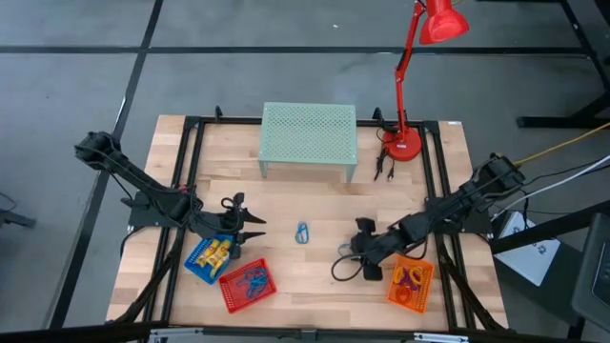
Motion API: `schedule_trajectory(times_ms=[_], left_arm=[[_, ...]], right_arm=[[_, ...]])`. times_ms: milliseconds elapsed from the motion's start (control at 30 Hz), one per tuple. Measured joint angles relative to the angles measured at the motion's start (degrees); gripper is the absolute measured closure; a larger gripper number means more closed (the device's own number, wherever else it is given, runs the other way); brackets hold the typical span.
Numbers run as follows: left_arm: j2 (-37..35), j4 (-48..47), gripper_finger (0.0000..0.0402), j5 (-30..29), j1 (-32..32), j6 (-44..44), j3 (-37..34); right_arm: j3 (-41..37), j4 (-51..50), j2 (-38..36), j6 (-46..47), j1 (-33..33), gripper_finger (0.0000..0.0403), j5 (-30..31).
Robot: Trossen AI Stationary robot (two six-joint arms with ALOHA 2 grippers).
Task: Pick & Place Office Desk Supplies
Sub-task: Put the blue rubber band into the red bin
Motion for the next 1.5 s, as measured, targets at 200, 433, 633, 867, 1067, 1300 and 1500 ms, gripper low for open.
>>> schedule_trajectory(times_ms=[200,433,633,867,1067,1300,1500], left_arm=[[0.0,0.0,0.0263,0.1,0.0,0.1,0.0],[0.0,0.0,0.0263,0.1,0.0,0.6,0.0],[0.0,0.0,0.0263,0.1,0.0,0.7,0.0],[0.0,0.3,0.0263,0.1,0.0,1.0,0.0],[0.0,2.0,0.0263,0.7,0.0,2.5,0.1],[0.0,3.4,0.0263,1.6,0.0,4.0,0.1],[0.0,3.0,0.0263,0.7,0.0,4.1,0.1]], right_arm=[[0.1,0.8,3.7,1.6,0.0,0.0234,-1.3],[0.0,1.7,3.7,0.6,-0.3,0.0301,1.3],[-0.1,6.6,4.0,-0.2,-1.7,0.0389,1.1],[5.6,21.5,3.9,-8.0,-3.0,0.0398,-0.3],[18.6,21.6,5.9,-15.8,-4.7,0.04,-5.1],[32.4,21.1,17.7,-17.0,-7.2,0.0401,-12.8],[42.8,20.4,27.7,-18.1,-7.5,0.0402,-18.5]])
